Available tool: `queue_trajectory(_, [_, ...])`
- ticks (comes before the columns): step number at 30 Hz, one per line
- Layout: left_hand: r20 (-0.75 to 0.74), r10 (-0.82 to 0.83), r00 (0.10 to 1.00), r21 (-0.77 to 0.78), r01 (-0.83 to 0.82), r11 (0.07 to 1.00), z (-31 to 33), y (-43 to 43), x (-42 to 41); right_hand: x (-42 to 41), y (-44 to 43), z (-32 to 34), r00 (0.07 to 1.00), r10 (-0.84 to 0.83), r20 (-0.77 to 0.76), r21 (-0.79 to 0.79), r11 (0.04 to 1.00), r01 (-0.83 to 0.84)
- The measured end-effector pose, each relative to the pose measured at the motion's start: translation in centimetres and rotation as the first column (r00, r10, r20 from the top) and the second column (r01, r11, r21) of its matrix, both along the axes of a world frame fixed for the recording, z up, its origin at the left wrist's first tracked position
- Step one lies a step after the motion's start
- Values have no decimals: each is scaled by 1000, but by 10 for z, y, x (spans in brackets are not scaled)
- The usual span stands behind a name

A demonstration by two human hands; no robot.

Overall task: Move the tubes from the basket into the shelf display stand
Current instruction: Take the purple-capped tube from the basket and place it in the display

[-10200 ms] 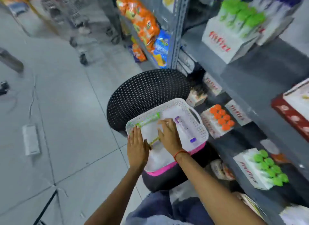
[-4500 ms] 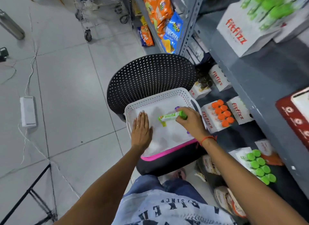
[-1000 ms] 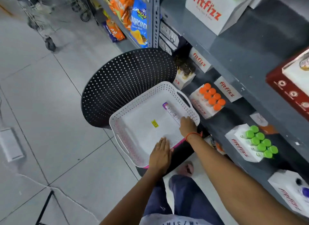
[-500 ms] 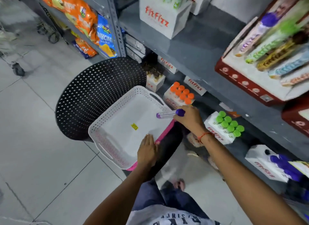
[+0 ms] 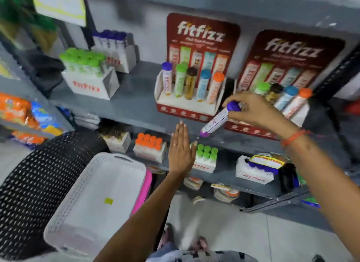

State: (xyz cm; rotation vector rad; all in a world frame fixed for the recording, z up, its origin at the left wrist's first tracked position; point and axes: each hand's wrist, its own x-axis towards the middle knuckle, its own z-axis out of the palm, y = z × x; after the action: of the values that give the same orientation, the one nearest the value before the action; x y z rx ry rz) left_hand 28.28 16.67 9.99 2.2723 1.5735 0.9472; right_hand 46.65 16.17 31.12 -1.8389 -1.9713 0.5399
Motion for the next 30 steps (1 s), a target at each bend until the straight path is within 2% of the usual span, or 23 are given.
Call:
queue_trajectory(4, [-80, -153, 985, 22, 156, 988, 12, 5, 35, 45, 2, 30, 994, -105, -9, 8, 994, 105])
queue_trajectory(8, [-135, -175, 975, -50, 170, 984, 2, 3, 46, 66, 12, 44, 980, -192, 53, 51, 981, 189])
queue_trajectory(13, [-240, -248, 938, -64, 240, 969, -3, 10, 41, 70, 29, 42, 958, -187, 216, 129, 978, 162])
queue_trajectory(19, [-325, -277, 904, -61, 273, 960, -11, 17, 30, 67, 41, 34, 932, -160, 324, 69, 987, 145])
queue_trajectory(25, [-381, -258, 888, -113, 232, 966, -11, 25, 27, 66, 50, 30, 941, -158, 300, 104, 986, 132])
queue_trajectory(30, [-359, -279, 891, -147, 241, 959, -8, 25, 25, 63, 56, 22, 968, -129, 217, 84, 990, 113])
